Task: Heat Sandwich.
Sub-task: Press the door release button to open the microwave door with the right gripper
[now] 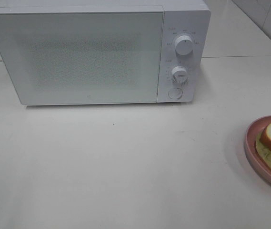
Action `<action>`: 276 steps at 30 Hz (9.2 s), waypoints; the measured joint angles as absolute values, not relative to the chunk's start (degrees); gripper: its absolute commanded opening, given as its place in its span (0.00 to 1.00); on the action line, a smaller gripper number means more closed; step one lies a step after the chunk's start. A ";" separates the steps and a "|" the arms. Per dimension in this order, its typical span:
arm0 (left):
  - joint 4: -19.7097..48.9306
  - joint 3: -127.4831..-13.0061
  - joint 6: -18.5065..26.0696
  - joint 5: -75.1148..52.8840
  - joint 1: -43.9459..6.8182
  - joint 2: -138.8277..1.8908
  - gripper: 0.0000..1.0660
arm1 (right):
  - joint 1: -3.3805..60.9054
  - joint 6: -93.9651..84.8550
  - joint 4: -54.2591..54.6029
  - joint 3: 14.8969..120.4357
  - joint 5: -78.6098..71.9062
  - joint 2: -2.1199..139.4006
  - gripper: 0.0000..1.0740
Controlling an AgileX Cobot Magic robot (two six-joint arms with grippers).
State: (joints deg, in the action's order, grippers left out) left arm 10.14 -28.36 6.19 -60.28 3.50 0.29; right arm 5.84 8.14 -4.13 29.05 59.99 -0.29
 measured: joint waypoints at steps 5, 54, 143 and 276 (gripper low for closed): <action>10.14 -28.36 6.19 -60.28 3.50 0.29 0.97 | 5.84 8.14 -4.13 29.05 59.99 -0.29 0.71; 10.14 -28.36 6.19 -60.28 3.50 0.29 0.97 | 5.84 8.14 -4.13 31.11 40.62 25.95 0.70; 10.14 -28.36 6.19 -60.28 3.50 0.29 0.97 | 39.36 -24.29 44.40 31.23 -57.35 101.64 0.71; 10.14 -28.36 6.19 -60.28 3.50 0.29 0.97 | 29.28 72.99 31.46 50.13 -47.90 122.38 0.02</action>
State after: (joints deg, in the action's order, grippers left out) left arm 10.14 -28.36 6.19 -60.28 3.50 0.29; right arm 29.28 72.99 31.46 50.13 -47.90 122.38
